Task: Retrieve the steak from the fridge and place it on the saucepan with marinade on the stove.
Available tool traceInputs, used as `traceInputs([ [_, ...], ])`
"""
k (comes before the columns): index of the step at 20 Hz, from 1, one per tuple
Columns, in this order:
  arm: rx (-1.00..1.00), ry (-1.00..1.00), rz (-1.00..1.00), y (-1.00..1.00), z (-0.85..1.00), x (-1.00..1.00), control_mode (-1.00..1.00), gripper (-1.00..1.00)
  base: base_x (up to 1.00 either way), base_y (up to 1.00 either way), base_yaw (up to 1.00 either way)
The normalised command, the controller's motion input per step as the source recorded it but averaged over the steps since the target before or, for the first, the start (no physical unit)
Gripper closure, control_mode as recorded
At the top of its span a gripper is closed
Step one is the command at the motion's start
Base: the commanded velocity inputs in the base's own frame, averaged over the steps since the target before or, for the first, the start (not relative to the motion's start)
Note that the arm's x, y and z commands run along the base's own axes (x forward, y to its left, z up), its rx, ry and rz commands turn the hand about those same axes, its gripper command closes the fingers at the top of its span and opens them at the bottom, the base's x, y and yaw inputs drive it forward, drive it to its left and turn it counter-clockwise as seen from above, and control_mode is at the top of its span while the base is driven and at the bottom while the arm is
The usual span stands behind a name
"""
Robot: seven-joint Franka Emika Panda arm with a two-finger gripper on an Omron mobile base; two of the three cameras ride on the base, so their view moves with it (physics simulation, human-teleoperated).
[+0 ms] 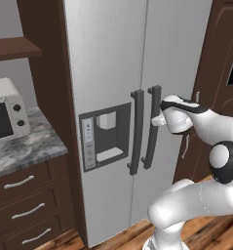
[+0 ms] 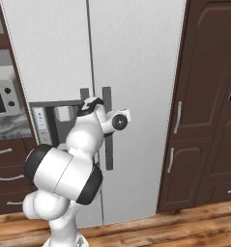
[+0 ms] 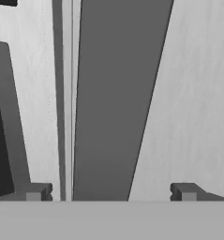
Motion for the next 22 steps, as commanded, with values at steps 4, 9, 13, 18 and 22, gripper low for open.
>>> traceInputs([
  [4, 0.00, 0.01, 0.00, 0.11, -0.08, 0.52, -1.00, -1.00, 0.00, 0.00, 0.00],
  [9, 0.00, 0.00, 0.00, 0.07, -0.11, 0.55, -1.00, -1.00, 0.00, 0.00, 0.00],
  [13, 0.00, 0.00, 0.00, 0.00, -0.11, 0.57, -1.00, 1.00, 0.00, 0.00, 0.00],
  [18, 0.00, 0.00, 0.00, 0.00, -0.01, 0.28, -1.00, 1.00, 0.00, 0.00, 0.00],
  [22, 0.02, 0.07, 0.00, -0.57, 0.02, -0.35, -1.00, 1.00, 0.00, 0.00, 0.00],
])
